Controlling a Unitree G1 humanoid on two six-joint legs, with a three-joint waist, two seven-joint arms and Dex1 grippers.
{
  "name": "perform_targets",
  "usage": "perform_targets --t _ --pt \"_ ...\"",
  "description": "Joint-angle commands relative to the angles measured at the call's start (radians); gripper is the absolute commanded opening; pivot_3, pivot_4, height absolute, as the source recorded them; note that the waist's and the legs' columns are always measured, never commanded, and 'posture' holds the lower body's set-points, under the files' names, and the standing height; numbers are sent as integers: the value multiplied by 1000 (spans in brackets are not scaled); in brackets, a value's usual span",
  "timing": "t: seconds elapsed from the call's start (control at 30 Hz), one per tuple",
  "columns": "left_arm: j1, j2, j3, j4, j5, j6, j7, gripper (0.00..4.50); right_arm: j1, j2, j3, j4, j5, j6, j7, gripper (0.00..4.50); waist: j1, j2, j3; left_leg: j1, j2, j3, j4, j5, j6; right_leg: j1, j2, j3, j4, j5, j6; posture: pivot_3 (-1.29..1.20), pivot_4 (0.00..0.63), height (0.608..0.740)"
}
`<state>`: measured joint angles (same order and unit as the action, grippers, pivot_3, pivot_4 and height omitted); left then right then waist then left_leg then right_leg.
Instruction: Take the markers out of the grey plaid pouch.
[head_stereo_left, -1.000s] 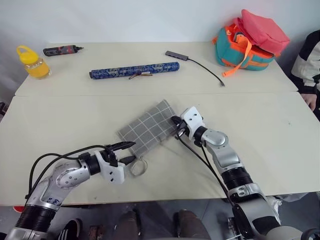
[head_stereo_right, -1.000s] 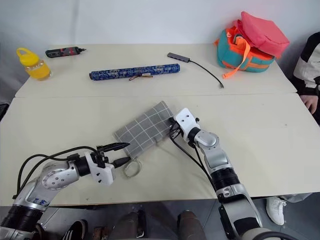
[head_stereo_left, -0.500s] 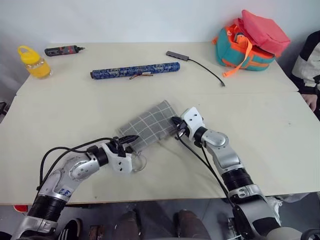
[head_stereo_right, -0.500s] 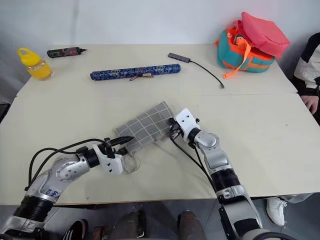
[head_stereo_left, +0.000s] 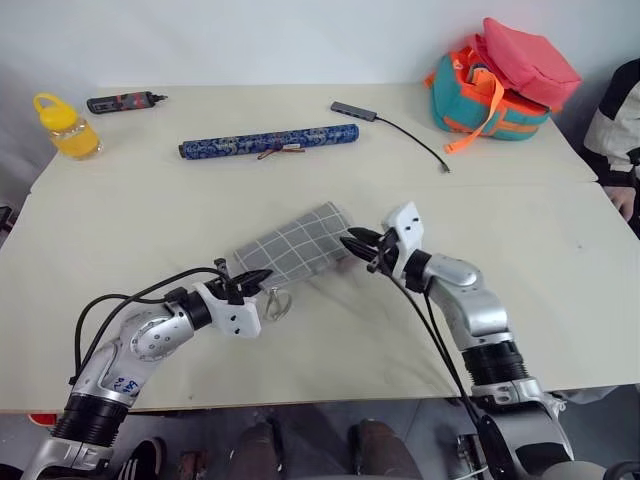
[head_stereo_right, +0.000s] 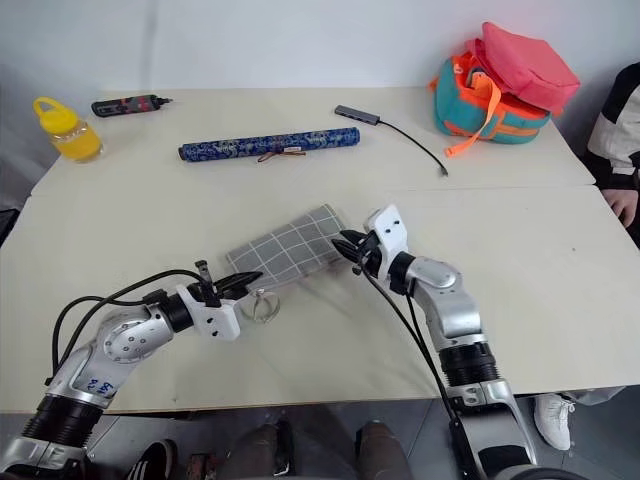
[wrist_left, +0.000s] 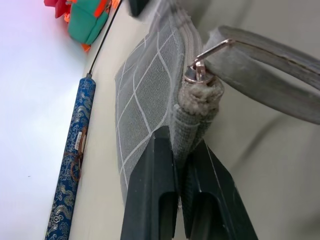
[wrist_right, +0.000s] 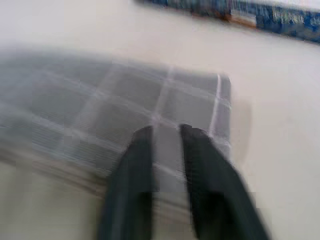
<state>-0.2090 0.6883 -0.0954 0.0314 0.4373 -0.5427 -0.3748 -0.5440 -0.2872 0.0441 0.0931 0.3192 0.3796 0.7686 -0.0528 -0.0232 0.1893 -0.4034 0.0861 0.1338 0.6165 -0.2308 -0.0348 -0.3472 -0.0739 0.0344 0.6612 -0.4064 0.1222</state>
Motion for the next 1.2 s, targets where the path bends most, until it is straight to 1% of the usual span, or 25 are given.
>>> perform_targets --t 0.03,0.1,0.13,0.2,0.23,0.33,0.43,0.57,0.63,0.73,0.83,0.93,1.07,1.17,1.2 --pt "23 0 -29 -3 18 12 -13 0 61 -74 -14 -239 216 248 111 2339 1 0 0 0 0 0 0 0 0 0 0 0 0 0 0 0 150 740" --pt "15 -2 -28 -6 22 19 -8 0 132 -147 73 -324 191 283 155 2996 3 0 0 0 0 -1 0 -3 3 0 0 0 -1 0 0 0 150 740" --pt "12 -4 -26 -8 20 22 -6 0 159 -163 103 -349 184 293 159 2996 4 -1 0 0 0 -2 0 -4 5 1 0 0 -2 0 0 0 150 740" --pt "4 -7 -29 -13 20 24 -5 0 204 -145 149 -357 172 310 125 2996 4 -1 0 0 0 -2 0 -5 5 1 0 0 -3 0 0 0 150 740" --pt "0 -8 -32 -16 24 23 -5 0 218 -126 176 -353 148 287 104 2996 4 -1 0 0 0 -2 0 -5 5 1 0 0 -3 0 0 0 150 740" --pt "-3 -12 -35 -28 22 29 -9 0 220 -43 228 -312 83 233 28 2996 0 -1 0 0 -3 -2 0 -4 5 0 2 2 -3 0 0 0 150 740" --pt "-4 -14 -35 -43 18 35 -14 0 189 58 210 -263 88 229 -40 2996 0 -1 0 0 -3 -1 2 -4 5 0 2 2 -3 0 0 0 150 740" --pt "-14 -20 -42 -58 22 51 -18 0 150 107 221 -189 48 179 -57 2996 5 -1 -1 -1 -3 0 4 -4 4 0 2 2 -2 0 0 0 150 740" --pt "-17 -23 -44 -68 21 59 -21 0 138 123 210 -168 56 176 -57 2996 9 -1 -1 -1 -2 2 5 -6 2 0 2 1 -1 0 0 0 150 740" --pt "-18 -24 -46 -84 17 71 -27 0 132 107 231 -158 59 175 -13 2996 15 -1 -1 -2 -2 4 5 -6 1 -2 2 1 -1 0 0 0 150 740" --pt "-20 -26 -45 -93 15 77 -30 0 124 113 226 -136 71 180 7 2996 20 -2 -1 -3 -1 7 6 -6 0 -6 2 3 0 0 1 0 150 740" --pt "-21 -29 -47 -92 18 80 -30 0 117 124 222 -130 93 200 30 2427 22 -2 -1 -3 0 10 7 -6 1 -7 3 5 0 0 1 0 150 740" --pt "-19 -32 -53 -91 21 79 -31 0 114 137 212 -136 118 226 40 1072 22 -2 -1 -3 0 12 7 -7 1 -8 3 7 0 0 1 0 150 740" --pt "-16 -34 -53 -96 23 82 -30 0 120 131 230 -136 106 218 50 23 22 -2 -1 -3 0 12 7 -7 1 -8 3 8 0 0 0 0 150 740" --pt "-15 -35 -53 -97 23 82 -29 0 121 142 226 -137 113 219 43 23 22 -2 -1 -3 0 13 8 -7 1 -8 3 8 1 0 1 0 150 740"
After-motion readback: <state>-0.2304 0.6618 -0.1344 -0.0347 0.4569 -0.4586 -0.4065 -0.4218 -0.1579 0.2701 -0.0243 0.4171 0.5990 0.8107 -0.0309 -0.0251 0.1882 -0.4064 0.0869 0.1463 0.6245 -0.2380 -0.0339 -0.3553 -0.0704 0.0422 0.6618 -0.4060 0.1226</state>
